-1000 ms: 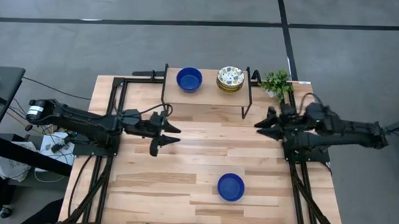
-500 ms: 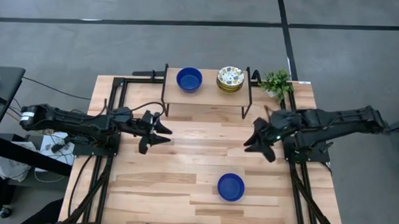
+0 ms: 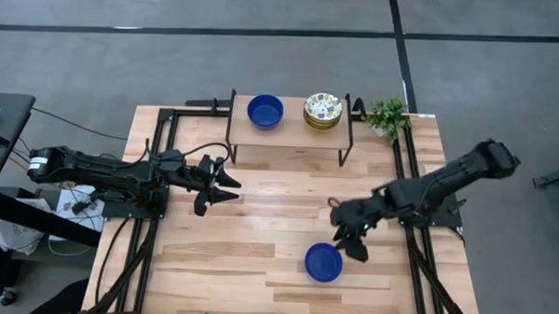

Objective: Pick & Place Mini bowls
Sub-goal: Stack the blue bowl on top of the blue bowl on the shelf

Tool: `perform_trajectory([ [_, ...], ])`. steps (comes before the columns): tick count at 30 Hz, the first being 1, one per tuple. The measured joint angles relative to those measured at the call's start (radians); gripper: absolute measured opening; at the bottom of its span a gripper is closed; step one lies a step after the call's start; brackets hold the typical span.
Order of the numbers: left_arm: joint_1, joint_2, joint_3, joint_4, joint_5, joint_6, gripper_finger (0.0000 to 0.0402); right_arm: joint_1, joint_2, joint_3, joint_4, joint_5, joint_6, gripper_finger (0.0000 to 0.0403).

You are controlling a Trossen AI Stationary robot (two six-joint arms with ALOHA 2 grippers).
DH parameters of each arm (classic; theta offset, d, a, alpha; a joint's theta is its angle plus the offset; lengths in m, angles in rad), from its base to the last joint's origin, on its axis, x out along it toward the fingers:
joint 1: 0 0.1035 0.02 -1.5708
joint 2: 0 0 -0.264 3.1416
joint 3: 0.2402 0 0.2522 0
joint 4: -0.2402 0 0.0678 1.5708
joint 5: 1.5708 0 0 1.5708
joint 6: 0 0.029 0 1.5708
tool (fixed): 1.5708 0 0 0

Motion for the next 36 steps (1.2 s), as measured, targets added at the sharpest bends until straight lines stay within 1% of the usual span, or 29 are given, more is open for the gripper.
perform_trajectory([
  [4,-0.005,0.0,0.0,0.0,0.0,-0.003,0.0176,0.073,0.064,0.0,0.121,0.001,0.001,0.0127],
  [7,-0.006,0.0,0.0,0.0,0.001,-0.017,0.0177,0.119,0.104,0.0,0.179,-0.001,-0.003,0.0127],
  [9,-0.006,0.0,0.0,0.0,0.001,-0.024,0.0176,0.15,0.132,0.007,0.183,-0.002,-0.023,0.0127],
  [11,-0.006,0.0,0.0,0.0,0.001,-0.025,0.0175,0.186,0.165,0.03,0.168,-0.004,-0.088,0.0127],
  [14,-0.006,0.0,0.0,0.0,0.001,-0.025,0.0176,0.238,0.216,0.071,0.167,-0.001,-0.25,0.0127],
  [17,-0.006,0.0,0.0,0.0,0.001,-0.029,0.0176,0.273,0.272,0.108,0.153,0.023,-0.365,0.0127],
  [20,-0.006,0.0,0.0,0.0,0.001,-0.029,0.0175,0.278,0.323,0.145,0.109,0.061,-0.412,0.0127],
  [28,-0.006,0.0,0.0,0.001,0.001,-0.03,0.0175,0.248,0.448,0.238,-0.033,0.056,-0.509,0.0127],
  [32,-0.006,0.001,0.0,0.001,0.001,-0.03,0.0177,0.253,0.48,0.268,-0.103,0.053,-0.514,0.0127],
  [36,-0.006,0.001,0.0,0.001,0.001,-0.03,0.0175,0.266,0.482,0.268,-0.12,0.053,-0.516,0.0127],
])
